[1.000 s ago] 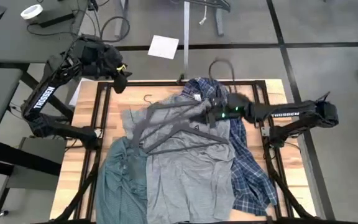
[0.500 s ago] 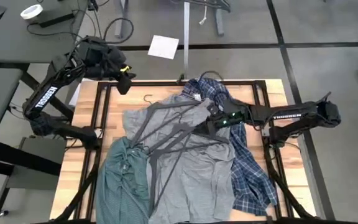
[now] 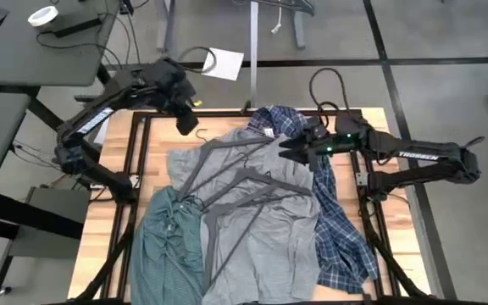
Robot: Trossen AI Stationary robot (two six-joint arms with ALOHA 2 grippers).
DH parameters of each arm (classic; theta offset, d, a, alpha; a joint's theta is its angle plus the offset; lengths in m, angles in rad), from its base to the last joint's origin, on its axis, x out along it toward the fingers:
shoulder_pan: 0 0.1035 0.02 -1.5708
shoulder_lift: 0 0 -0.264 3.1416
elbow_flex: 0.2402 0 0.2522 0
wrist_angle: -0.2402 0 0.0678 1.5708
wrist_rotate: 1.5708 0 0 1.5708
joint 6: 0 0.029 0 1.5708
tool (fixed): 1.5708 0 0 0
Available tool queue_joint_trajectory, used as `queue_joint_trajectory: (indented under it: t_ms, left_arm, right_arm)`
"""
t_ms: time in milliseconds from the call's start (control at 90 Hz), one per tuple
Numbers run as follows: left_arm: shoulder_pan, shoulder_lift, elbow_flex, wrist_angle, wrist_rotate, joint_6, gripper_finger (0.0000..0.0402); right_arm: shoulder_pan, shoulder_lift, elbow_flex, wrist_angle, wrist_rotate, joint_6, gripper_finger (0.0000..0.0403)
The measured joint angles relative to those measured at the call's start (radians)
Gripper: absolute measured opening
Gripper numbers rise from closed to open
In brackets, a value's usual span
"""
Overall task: Hang clothes
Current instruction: Move the gray hanger to the center of the table
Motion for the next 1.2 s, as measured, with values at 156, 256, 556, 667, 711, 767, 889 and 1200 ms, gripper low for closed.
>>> queue_joint_trajectory:
  t_ms: [156,256,556,667,711,767,889,1200]
  left_arm:
    - [-0.018,0.025,-0.103,0.094,-0.074,0.1,0.0172]
    - [-0.015,0.009,-0.188,0.183,-0.096,0.174,0.0169]
    - [0.104,-0.064,-0.559,0.53,0.123,0.125,0.0169]
    - [0.127,-0.066,-0.619,0.529,0.123,0.043,0.0169]
    - [0.13,-0.065,-0.637,0.514,0.125,0.013,0.0169]
    - [0.136,-0.065,-0.65,0.49,0.115,-0.022,0.0169]
    - [0.137,-0.066,-0.673,0.493,0.138,-0.114,0.0169]
    - [0.027,-0.053,-0.836,0.598,0.132,-0.364,0.0169]
  right_arm:
    - [0.015,-0.004,0.0,-0.074,0.095,0.012,0.0228]
    - [0.025,-0.02,-0.001,-0.105,0.199,0.012,0.0228]
    - [0.017,0.011,-0.001,-0.174,0.376,0.016,0.0228]
    - [0.011,0.074,-0.001,-0.189,0.376,0.016,0.0228]
    - [0.003,0.108,-0.001,-0.182,0.376,0.016,0.0228]
    - [-0.013,0.15,-0.001,-0.183,0.371,0.015,0.0228]
    - [-0.054,0.229,-0.001,-0.181,0.329,-0.038,0.0228]
    - [-0.116,0.29,-0.001,-0.154,0.278,-0.262,0.0228]
